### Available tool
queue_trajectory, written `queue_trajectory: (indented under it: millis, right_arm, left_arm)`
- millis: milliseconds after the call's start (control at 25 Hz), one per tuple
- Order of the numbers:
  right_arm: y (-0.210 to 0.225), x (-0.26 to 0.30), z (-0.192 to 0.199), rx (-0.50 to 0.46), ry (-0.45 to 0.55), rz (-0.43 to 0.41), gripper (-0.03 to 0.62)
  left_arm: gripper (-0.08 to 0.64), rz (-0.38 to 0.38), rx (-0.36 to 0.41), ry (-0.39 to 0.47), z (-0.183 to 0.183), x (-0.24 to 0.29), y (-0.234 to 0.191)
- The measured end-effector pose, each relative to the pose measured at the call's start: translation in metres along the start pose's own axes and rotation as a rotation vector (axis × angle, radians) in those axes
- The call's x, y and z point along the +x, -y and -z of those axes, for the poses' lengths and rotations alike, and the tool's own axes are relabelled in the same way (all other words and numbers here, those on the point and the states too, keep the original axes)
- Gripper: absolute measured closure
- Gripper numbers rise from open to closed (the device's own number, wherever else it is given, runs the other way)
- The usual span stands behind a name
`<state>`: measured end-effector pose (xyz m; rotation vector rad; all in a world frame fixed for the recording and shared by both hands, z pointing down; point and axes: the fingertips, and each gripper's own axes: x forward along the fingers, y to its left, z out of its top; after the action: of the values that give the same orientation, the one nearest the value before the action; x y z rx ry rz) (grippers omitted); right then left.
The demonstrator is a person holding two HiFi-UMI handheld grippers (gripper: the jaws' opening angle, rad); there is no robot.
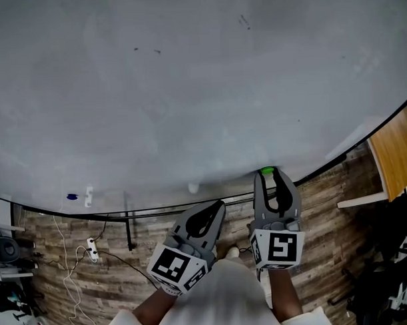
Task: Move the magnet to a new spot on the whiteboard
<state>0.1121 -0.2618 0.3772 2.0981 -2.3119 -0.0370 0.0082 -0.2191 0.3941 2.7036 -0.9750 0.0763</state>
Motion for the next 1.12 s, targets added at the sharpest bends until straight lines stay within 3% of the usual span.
queue_trajectory:
  millis: [360,1120]
  right_arm:
    - [-0.008,-0.003,-0.004,0.049,0.0,-0.021,0.465]
    - [-0.006,-0.066,-0.014,0.006,0.022,-0.066,0.463]
  left_arm:
    - [0.554,-0.022,-0.002,0.016,-0.004,-0.016,-0.006]
    - [0.554,-0.038,0.018,0.053,-0.003,-0.04,0.031]
